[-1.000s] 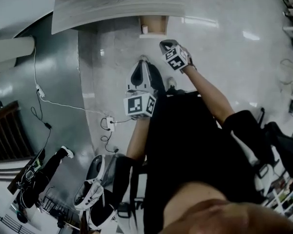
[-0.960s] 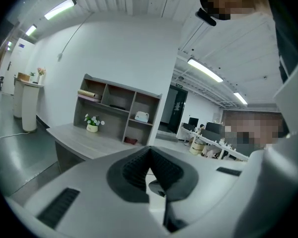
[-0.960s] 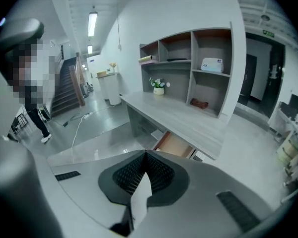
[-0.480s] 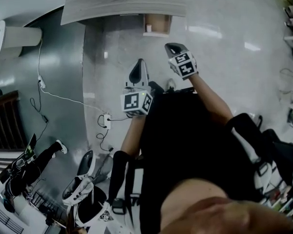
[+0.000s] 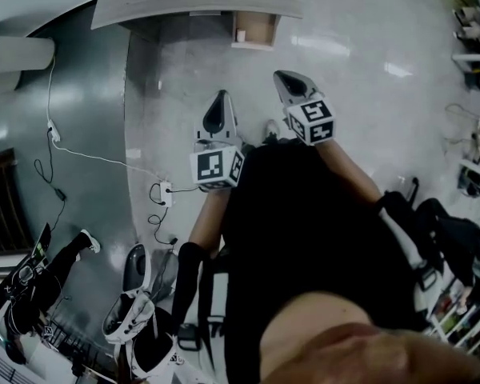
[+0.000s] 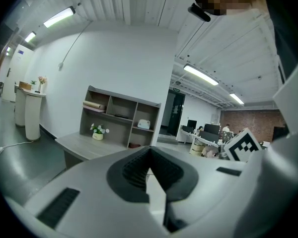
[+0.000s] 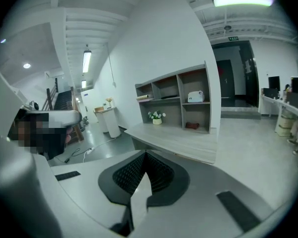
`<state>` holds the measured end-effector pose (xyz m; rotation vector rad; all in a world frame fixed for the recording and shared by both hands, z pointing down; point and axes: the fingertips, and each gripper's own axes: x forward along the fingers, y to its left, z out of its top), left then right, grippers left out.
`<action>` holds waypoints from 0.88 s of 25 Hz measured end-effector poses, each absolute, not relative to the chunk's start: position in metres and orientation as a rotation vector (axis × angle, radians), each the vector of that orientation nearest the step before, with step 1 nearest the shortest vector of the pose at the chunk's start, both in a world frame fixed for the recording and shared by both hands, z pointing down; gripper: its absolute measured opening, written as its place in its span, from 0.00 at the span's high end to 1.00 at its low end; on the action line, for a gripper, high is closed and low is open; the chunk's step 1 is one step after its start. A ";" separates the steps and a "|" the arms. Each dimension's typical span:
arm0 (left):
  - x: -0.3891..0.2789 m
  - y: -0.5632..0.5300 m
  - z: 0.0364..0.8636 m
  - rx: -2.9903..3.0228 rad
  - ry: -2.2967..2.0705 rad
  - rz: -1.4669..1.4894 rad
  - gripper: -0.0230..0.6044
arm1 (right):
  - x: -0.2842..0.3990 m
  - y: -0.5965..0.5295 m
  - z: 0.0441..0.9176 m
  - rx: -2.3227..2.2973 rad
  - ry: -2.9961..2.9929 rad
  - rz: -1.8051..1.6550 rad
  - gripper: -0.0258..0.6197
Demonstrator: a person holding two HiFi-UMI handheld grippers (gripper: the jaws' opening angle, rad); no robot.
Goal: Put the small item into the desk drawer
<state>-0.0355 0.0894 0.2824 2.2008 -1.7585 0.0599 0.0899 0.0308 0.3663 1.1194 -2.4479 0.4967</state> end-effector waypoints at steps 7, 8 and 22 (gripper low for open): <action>-0.060 0.104 0.273 2.218 -1.761 0.078 0.99 | 0.082 0.065 0.329 1.220 -2.481 0.500 0.96; -0.062 0.105 0.272 2.222 -1.755 0.076 0.99 | 0.080 0.069 0.324 1.229 -2.487 0.505 0.96; -0.050 0.118 0.270 2.312 -1.733 0.079 0.99 | 0.082 0.100 0.301 1.308 -2.547 0.478 0.96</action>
